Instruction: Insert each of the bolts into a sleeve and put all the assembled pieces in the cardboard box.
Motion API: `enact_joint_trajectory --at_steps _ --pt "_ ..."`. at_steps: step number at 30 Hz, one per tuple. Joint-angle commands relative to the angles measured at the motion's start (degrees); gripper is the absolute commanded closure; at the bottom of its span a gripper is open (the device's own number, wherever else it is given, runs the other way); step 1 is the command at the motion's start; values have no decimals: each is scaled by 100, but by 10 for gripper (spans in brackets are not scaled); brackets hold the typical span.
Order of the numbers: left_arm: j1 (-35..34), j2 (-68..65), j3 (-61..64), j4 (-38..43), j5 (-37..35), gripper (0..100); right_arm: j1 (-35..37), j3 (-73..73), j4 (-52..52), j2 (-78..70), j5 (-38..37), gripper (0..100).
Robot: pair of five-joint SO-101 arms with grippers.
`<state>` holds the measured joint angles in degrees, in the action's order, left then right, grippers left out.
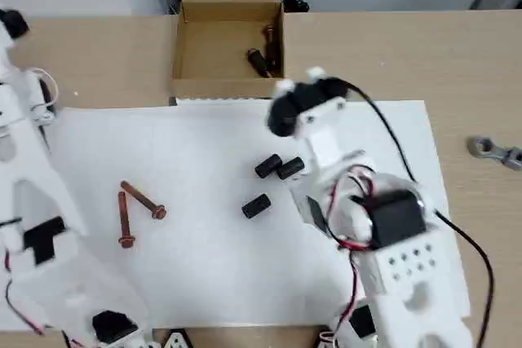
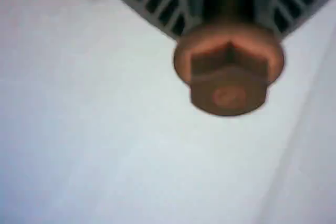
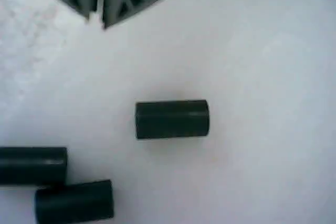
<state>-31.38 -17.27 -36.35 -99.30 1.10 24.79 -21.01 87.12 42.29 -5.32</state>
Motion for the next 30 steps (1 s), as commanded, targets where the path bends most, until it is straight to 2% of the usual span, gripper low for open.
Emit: enact_joint_trajectory --at_steps 1,7,15,19,25,30 --pt "-53 1459 418 -97 -70 995 295 571 -48 -593 -308 995" --pt "-62 3385 1938 -70 -62 995 637 1108 -40 -1587 -923 995" --pt "-35 5890 3635 79 -35 995 901 1240 -40 -2334 -2119 996" --pt "-26 6910 4391 97 308 995 1112 1240 180 -2545 -2831 996" --pt "-35 8158 4910 97 396 995 1490 1240 338 -2712 -3305 995" --pt "-44 8536 5130 53 396 995 1534 1222 338 -2958 -3692 994"
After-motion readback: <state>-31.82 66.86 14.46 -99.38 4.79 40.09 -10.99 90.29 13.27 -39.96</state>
